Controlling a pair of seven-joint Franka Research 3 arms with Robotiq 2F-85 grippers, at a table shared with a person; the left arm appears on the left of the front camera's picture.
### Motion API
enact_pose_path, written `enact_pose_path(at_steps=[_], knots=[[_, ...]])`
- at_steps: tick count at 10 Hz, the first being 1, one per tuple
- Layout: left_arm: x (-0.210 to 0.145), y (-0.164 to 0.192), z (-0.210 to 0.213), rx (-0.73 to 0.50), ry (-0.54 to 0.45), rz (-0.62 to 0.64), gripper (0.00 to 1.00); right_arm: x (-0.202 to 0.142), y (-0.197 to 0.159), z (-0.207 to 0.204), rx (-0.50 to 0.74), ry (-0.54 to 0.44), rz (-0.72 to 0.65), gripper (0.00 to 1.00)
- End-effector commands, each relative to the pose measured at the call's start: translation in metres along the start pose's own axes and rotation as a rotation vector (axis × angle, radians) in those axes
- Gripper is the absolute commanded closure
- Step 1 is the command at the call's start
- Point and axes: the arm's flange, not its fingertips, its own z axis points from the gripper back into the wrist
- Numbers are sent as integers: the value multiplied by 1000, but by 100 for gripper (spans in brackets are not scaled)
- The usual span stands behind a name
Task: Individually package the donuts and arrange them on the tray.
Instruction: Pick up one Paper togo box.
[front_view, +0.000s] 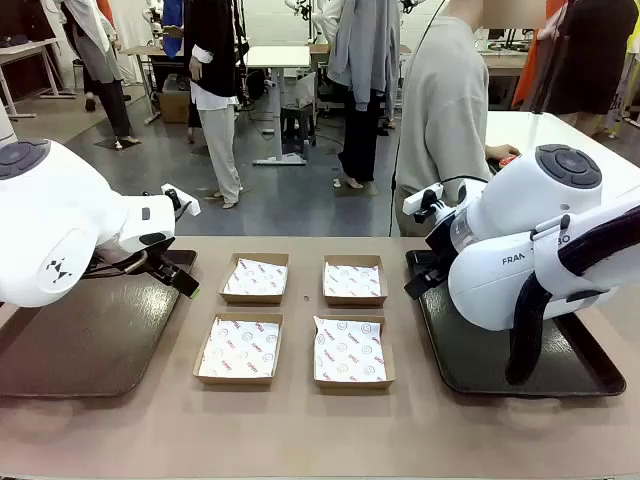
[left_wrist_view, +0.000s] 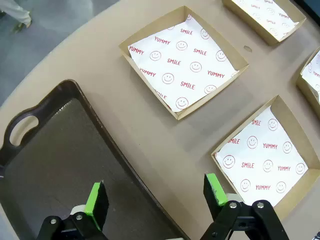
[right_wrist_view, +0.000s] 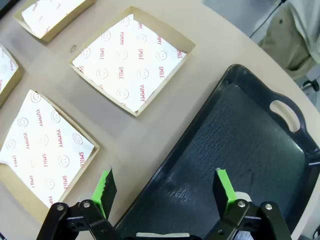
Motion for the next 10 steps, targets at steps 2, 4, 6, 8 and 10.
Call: enact_pose_path(at_steps=[2, 4, 6, 8, 10], knots=[[0, 0, 0, 0, 0, 0, 0, 0, 0, 0, 0, 0, 0, 0], [0, 0, 0, 0, 0, 0, 0, 0, 0, 0, 0, 0, 0, 0], [0, 0, 0, 0, 0, 0, 0, 0, 0, 0, 0, 0, 0, 0], [0, 0, 0, 0, 0, 0, 0, 0, 0, 0, 0, 0, 0, 0], [0, 0, 0, 0, 0, 0, 0, 0, 0, 0, 0, 0, 0, 0]])
